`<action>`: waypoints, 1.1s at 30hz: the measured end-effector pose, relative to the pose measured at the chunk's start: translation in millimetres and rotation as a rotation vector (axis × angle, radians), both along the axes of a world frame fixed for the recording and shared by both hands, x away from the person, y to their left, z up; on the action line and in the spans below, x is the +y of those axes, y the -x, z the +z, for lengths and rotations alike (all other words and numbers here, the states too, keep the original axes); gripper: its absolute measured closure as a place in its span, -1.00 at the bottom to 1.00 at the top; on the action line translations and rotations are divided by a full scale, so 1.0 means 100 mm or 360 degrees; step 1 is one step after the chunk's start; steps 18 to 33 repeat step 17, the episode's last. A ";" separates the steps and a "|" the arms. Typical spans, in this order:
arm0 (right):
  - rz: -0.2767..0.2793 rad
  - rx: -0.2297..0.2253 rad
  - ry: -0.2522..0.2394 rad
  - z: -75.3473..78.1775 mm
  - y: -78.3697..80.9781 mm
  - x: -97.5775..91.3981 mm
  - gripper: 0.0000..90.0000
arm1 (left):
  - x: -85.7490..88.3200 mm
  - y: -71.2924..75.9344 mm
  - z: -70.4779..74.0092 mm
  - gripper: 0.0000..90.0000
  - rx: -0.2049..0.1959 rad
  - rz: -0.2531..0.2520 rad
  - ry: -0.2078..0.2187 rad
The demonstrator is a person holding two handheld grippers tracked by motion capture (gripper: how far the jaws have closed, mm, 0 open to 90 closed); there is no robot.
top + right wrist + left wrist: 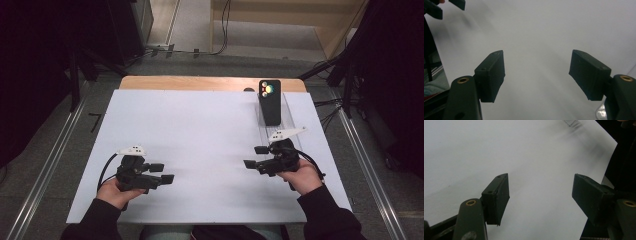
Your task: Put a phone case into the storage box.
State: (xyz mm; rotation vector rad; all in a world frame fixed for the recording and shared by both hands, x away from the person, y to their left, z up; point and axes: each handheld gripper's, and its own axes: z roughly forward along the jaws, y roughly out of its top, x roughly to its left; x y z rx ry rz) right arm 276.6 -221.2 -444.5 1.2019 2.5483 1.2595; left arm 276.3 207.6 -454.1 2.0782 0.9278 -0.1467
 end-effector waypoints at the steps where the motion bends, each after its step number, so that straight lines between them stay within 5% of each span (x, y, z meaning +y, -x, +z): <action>1: 0.0004 0.0001 0.0001 -0.02 0.03 -0.01 -0.41 | 0.00 0.00 0.00 -0.33 -0.0005 -0.0005 -0.0009; 16: 0.0029 0.0043 0.0071 -0.29 0.29 -0.28 -0.45 | 0.01 0.06 0.00 -0.33 -0.0025 -0.0030 0.0006; 33: 0.0031 0.0041 0.0081 -0.30 0.29 -0.29 -0.45 | 0.01 0.05 0.00 -0.33 -0.0025 -0.0030 0.0004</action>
